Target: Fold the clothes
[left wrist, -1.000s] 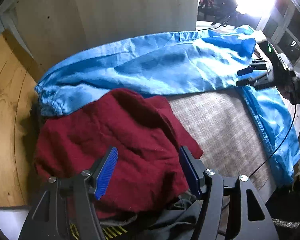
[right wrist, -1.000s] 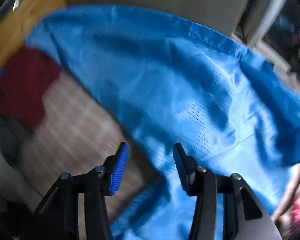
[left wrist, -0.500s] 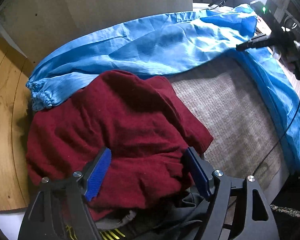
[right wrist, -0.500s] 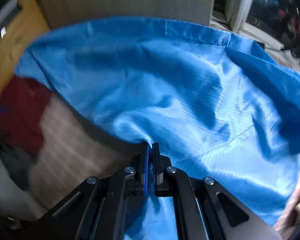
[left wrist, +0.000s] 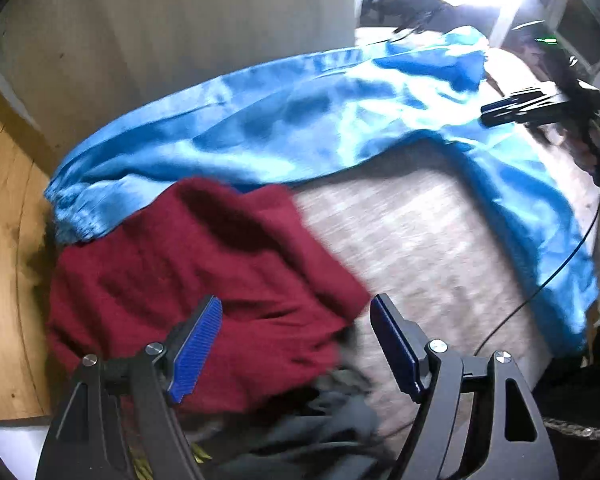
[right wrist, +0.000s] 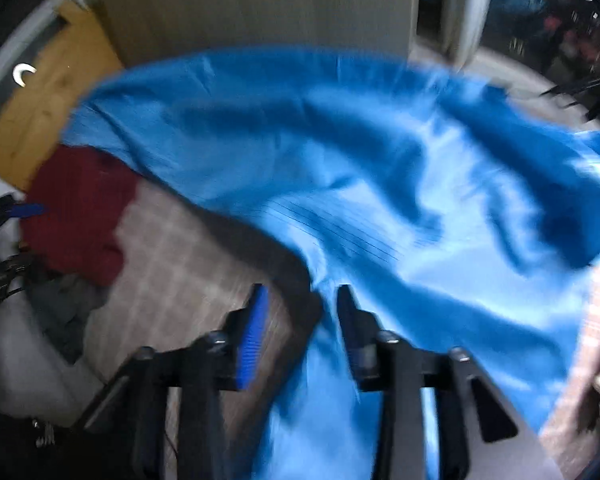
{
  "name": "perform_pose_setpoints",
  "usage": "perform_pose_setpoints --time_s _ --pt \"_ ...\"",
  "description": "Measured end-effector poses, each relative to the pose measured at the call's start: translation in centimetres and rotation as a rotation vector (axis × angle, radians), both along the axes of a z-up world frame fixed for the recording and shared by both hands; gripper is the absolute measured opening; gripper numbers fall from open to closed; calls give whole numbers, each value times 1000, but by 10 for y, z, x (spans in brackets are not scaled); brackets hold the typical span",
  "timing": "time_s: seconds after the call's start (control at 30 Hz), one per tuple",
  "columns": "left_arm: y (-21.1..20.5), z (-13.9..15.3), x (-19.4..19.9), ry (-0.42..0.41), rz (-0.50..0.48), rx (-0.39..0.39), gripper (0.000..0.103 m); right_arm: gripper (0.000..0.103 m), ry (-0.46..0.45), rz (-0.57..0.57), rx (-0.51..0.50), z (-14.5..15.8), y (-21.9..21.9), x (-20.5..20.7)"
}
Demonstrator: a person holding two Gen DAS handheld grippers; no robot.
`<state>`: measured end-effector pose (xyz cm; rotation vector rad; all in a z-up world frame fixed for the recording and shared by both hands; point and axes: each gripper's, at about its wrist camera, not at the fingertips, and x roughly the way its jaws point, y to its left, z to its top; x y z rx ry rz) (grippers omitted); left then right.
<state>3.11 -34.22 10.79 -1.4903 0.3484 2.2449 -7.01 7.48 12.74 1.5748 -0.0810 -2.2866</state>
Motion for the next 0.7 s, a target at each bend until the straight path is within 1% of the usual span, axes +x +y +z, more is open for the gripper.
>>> perform_pose_setpoints --time_s 0.13,0.2,0.23,0.27,0.3,0.37,0.47,0.5,0.6,0.7 --pt "38 2 26 -5 -81 44 75 38 104 -78 -126 49 39 71" --pt "57 0 43 -19 -108 60 75 38 124 -120 -192 58 58 114" --pt "66 -1 53 -26 -116 67 75 38 132 -130 -202 62 66 134" --pt "74 -1 61 -32 -124 74 75 35 139 -137 -206 66 75 154" --pt "83 -1 71 -37 -129 79 75 28 144 -146 -194 66 82 174" --pt "100 -1 95 -47 -127 101 75 25 153 -167 -163 62 97 211" --pt "139 -5 134 -78 -132 175 75 25 167 -199 -115 58 118 268" --pt "154 -8 147 -89 -139 201 75 25 154 -203 -109 46 126 285" --pt "202 -16 185 -94 -159 252 75 25 77 -201 -133 0 136 310" --pt "245 -29 215 -120 -158 325 75 25 44 -169 -106 -26 137 316"
